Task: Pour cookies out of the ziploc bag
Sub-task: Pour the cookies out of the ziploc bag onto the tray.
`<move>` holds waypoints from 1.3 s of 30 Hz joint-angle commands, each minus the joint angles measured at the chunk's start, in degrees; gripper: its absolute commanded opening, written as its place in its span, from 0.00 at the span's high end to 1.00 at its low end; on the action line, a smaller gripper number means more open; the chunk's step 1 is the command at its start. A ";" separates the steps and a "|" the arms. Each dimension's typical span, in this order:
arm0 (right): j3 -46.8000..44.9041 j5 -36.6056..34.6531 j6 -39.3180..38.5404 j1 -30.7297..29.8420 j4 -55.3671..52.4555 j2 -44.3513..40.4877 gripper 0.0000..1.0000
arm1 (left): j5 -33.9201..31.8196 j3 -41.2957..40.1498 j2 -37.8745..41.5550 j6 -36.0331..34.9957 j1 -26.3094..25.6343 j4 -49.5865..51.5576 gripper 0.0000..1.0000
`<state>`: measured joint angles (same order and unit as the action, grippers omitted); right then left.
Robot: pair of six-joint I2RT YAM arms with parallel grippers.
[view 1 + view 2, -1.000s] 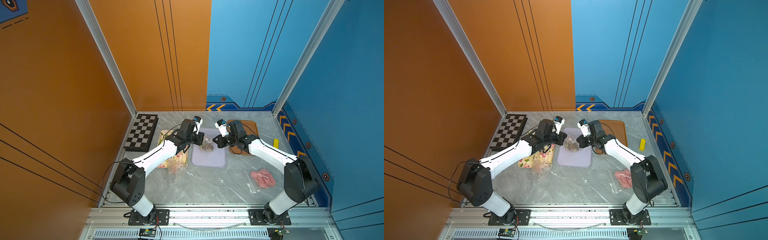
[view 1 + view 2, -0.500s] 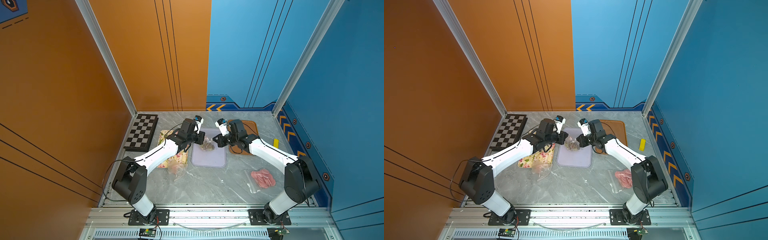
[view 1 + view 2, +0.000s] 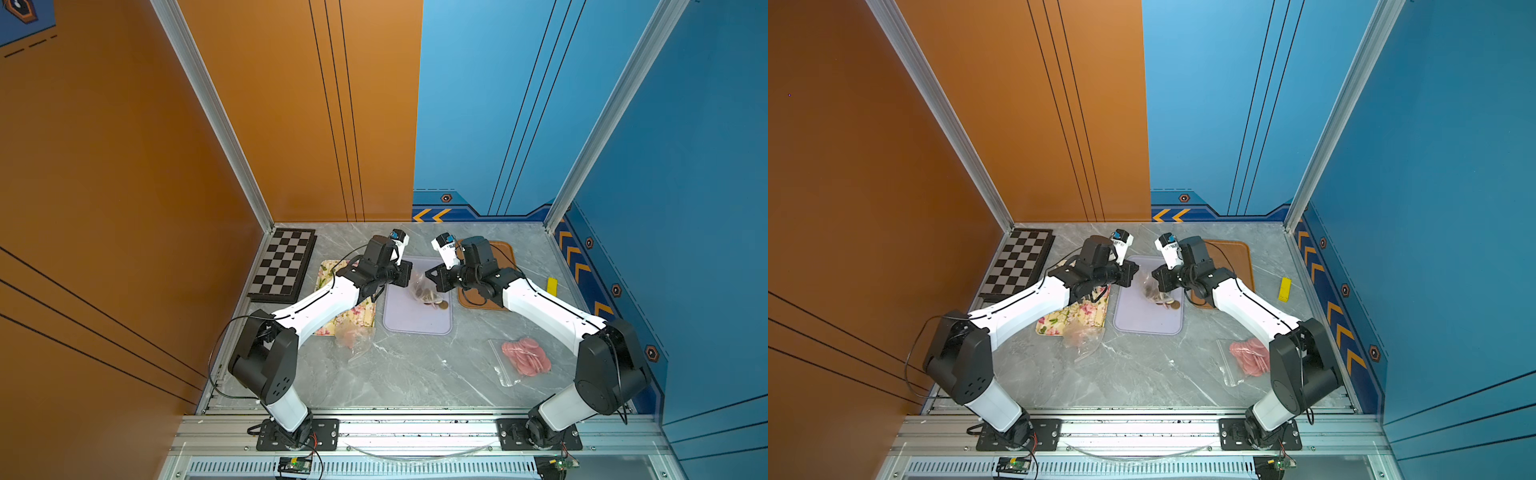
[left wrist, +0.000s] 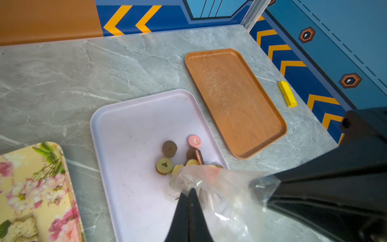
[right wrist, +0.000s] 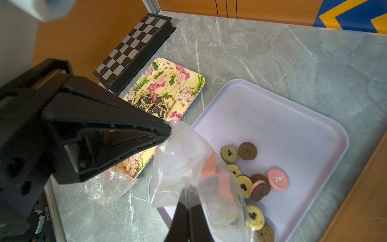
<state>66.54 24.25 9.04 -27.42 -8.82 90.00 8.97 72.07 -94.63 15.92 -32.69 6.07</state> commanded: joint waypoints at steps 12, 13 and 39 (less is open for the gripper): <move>0.06 0.20 0.85 0.23 1.12 0.67 1.00 | -0.07 2.12 -1.01 -0.10 -0.53 0.76 1.00; 0.02 0.33 0.89 0.19 1.09 0.89 1.00 | -0.04 2.11 -1.00 -0.10 -0.54 0.78 1.00; -2.34 -1.05 1.07 0.78 3.28 -2.20 1.00 | 0.34 1.84 0.89 -0.37 -1.50 0.70 1.00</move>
<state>65.06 23.97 9.06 -27.07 -6.81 89.27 9.06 73.03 -94.65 15.88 -33.87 6.07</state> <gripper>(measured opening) 0.047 0.042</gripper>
